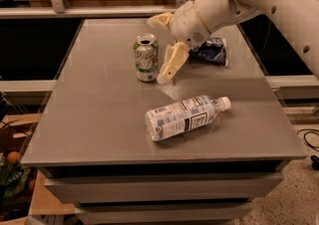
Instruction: Knock 7up can over
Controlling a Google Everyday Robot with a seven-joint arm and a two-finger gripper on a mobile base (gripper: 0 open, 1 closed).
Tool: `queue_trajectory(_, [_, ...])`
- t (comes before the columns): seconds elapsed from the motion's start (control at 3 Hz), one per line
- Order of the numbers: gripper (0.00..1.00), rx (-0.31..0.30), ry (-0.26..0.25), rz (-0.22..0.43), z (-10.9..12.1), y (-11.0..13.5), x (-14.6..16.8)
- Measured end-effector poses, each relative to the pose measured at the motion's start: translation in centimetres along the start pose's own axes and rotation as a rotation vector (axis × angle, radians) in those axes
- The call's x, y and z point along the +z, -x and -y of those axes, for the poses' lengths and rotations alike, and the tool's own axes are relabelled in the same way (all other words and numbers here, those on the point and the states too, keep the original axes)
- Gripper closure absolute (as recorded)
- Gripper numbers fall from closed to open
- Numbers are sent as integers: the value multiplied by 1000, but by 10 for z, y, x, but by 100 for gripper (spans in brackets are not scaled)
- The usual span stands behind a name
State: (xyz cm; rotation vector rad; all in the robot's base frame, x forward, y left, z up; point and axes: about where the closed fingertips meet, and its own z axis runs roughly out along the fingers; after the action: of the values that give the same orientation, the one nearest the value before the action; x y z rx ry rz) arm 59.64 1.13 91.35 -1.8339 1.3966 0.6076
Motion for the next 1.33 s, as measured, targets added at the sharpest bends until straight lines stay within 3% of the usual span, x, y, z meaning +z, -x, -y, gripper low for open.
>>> queue_trajectory(1.33, [0,83,13,219,9,-12,27])
